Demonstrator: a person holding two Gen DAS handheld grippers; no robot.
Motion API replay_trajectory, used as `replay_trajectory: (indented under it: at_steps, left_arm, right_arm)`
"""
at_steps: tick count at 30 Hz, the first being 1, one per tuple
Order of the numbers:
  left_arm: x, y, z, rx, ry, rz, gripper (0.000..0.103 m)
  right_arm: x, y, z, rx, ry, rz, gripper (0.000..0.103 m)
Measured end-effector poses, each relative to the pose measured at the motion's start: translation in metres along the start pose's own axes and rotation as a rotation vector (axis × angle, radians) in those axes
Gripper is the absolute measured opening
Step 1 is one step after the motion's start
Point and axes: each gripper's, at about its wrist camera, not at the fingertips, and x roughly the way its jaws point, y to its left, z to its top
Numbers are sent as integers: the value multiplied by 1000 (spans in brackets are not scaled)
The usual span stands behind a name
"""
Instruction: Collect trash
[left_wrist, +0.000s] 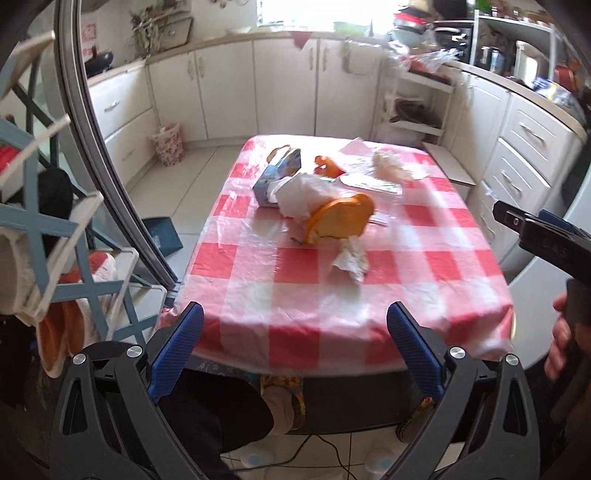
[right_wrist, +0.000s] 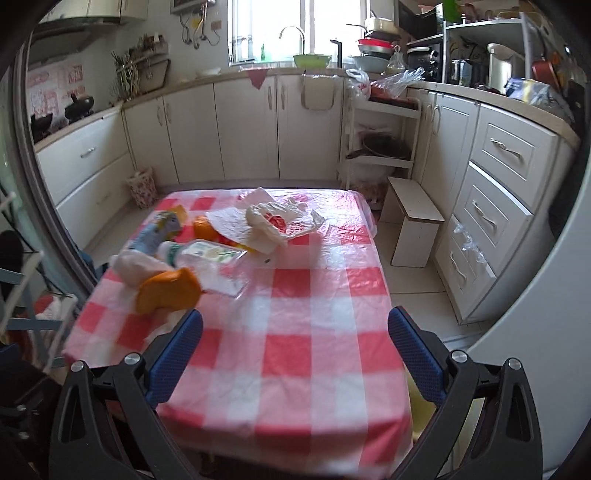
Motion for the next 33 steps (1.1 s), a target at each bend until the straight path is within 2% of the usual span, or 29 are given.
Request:
replay_trajectory:
  at_steps: [4, 9, 15, 23, 33]
  left_arm:
    - [-35, -5, -7, 13, -30, -22, 95]
    - [-70, -6, -17, 19, -61, -45, 95]
    - [-92, -6, -26, 26, -70, -58, 95]
    - [-106, -12, -31, 47, -78, -54, 95]
    - [-111, -18, -32, 64, -89, -45, 95]
  right_arm:
    - [-51, 2, -11, 30, -29, 23, 96]
    - [-103, 18, -32, -3, -66, -20, 96]
    - [-143, 21, -53, -13, -114, -81, 96]
    - [-170, 23, -65, -38, -154, -142, 96]
    - [-174, 17, -75, -8, -143, -140, 96]
